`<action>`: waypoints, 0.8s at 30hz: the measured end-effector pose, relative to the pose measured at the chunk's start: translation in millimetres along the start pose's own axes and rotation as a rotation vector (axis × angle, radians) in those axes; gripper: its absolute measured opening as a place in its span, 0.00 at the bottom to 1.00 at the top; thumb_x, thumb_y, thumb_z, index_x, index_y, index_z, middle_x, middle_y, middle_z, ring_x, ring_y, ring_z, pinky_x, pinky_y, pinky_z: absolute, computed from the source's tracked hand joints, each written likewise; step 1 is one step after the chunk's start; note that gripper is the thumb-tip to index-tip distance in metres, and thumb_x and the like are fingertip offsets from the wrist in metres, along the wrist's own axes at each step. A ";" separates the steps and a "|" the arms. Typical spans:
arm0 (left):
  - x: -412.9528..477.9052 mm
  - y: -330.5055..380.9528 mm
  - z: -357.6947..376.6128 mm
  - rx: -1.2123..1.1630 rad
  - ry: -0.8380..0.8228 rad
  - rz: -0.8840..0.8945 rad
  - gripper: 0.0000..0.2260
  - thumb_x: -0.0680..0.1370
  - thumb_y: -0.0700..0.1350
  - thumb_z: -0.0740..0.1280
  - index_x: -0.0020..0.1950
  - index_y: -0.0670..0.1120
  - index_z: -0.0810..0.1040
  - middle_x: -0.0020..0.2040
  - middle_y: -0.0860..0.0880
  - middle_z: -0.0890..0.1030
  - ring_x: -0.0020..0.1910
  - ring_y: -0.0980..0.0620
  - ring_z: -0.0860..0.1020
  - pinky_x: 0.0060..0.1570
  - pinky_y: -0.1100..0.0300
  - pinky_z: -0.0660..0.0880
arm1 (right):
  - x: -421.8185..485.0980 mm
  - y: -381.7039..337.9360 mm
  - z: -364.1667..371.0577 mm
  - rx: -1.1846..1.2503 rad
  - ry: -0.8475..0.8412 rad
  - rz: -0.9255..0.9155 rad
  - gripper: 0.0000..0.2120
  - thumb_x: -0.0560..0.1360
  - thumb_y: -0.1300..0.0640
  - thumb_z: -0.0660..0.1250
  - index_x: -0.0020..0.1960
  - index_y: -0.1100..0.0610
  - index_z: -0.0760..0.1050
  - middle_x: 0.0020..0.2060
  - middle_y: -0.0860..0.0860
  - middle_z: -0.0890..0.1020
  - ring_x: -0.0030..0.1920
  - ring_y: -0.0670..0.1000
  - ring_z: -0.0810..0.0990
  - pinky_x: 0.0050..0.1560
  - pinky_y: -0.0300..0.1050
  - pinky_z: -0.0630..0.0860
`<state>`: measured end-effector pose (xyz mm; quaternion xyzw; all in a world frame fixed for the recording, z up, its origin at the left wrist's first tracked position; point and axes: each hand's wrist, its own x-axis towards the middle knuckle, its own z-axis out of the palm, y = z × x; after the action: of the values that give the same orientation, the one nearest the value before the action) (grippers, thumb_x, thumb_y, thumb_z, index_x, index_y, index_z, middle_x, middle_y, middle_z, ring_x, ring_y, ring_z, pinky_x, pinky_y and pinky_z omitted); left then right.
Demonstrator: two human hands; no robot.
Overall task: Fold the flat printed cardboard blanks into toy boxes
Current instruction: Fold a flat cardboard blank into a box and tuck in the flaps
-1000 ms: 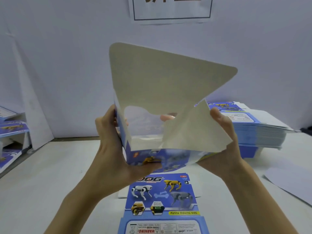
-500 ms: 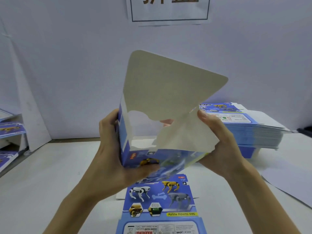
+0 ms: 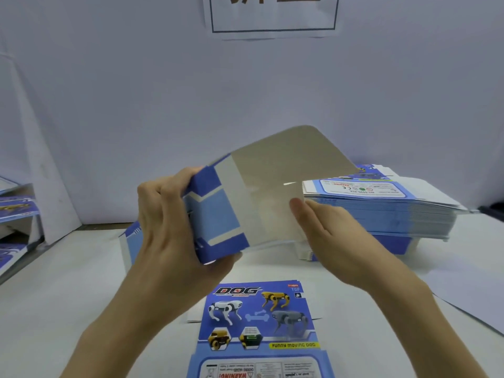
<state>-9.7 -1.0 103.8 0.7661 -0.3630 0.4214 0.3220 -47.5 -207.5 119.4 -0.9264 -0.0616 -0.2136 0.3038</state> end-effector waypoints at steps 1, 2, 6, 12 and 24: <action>-0.6 0.7 0.4 0.006 0.001 0.007 0.39 0.61 0.47 0.75 0.67 0.50 0.58 0.55 0.60 0.55 0.54 0.43 0.71 0.50 0.48 0.74 | 2.3 0.5 1.9 -0.120 -0.016 -0.006 0.16 0.82 0.45 0.45 0.45 0.40 0.70 0.26 0.48 0.69 0.28 0.48 0.67 0.30 0.43 0.61; -1.9 3.4 2.3 0.018 -0.004 0.010 0.39 0.61 0.45 0.74 0.67 0.49 0.59 0.55 0.58 0.56 0.54 0.44 0.69 0.52 0.46 0.74 | 5.0 1.8 4.9 -0.269 -0.011 0.010 0.14 0.83 0.50 0.46 0.58 0.43 0.69 0.28 0.48 0.67 0.28 0.48 0.65 0.31 0.45 0.59; -8.3 18.2 15.0 0.142 -0.074 0.051 0.41 0.58 0.40 0.73 0.69 0.48 0.62 0.56 0.49 0.62 0.55 0.46 0.65 0.58 0.41 0.69 | 10.4 6.9 14.8 -0.530 -0.032 0.109 0.26 0.81 0.60 0.53 0.77 0.59 0.49 0.45 0.53 0.78 0.44 0.55 0.77 0.43 0.46 0.73; 0.5 0.6 -6.7 -0.010 -0.050 0.021 0.36 0.63 0.50 0.73 0.68 0.49 0.60 0.57 0.55 0.59 0.54 0.53 0.68 0.58 0.66 0.70 | 7.3 11.4 -3.7 0.523 -0.097 0.169 0.26 0.76 0.35 0.55 0.53 0.57 0.76 0.54 0.57 0.81 0.56 0.59 0.79 0.61 0.48 0.75; -0.2 -7.2 -3.8 -0.228 -0.130 0.024 0.38 0.62 0.52 0.76 0.66 0.58 0.59 0.58 0.57 0.62 0.57 0.50 0.72 0.48 0.74 0.72 | 9.8 5.2 14.3 0.592 0.090 0.177 0.12 0.79 0.57 0.64 0.37 0.59 0.78 0.29 0.51 0.77 0.35 0.48 0.77 0.35 0.41 0.81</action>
<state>-5.3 5.9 104.0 0.7459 -0.4376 0.3308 0.3778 -32.3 -203.5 110.6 -0.7892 -0.0264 -0.2000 0.5801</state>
